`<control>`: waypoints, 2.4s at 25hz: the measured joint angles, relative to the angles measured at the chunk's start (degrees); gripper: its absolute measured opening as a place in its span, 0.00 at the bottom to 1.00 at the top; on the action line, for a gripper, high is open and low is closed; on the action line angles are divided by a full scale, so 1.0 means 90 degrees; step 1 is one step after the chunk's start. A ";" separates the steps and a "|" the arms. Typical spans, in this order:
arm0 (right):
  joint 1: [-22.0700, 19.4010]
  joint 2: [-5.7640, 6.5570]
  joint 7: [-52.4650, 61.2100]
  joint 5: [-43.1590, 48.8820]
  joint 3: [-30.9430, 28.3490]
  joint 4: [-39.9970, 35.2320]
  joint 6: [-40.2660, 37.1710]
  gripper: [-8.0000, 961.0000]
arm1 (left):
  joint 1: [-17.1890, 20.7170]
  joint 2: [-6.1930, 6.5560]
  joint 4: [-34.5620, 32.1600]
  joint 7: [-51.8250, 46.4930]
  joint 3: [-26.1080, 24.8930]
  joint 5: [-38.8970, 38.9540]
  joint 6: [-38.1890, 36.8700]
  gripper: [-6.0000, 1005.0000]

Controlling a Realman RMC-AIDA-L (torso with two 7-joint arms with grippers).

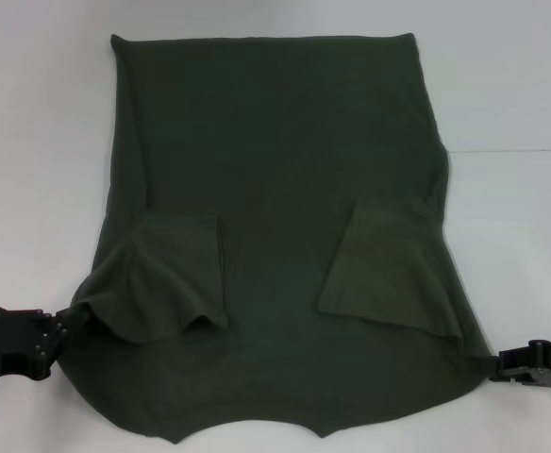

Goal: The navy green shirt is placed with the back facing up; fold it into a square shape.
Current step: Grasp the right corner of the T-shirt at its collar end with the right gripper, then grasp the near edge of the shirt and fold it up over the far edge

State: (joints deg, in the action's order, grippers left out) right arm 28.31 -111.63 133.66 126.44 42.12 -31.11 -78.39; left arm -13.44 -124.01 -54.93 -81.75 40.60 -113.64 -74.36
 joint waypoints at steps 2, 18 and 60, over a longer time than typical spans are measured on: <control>0.0013 0.0000 0.0002 0.0002 0.0000 0.0000 0.0002 0.22 | 0.0000 0.0000 0.0000 0.0001 0.0000 0.0000 0.0000 0.05; 0.0016 -0.0017 0.0081 0.0004 -0.0003 0.0000 0.0150 0.14 | 0.0000 0.0008 -0.0002 0.0001 0.0000 0.0000 0.0000 0.06; -0.1326 -0.0332 -0.3238 -0.0065 -0.2840 -0.0060 -0.1723 0.07 | 0.0595 0.0084 0.0188 -0.0876 -0.1634 0.0103 -0.2363 0.07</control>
State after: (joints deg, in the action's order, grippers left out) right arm 16.37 -114.62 104.52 125.86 16.56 -31.65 -93.89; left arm -8.09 -123.26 -53.24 -89.63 25.90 -112.71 -95.62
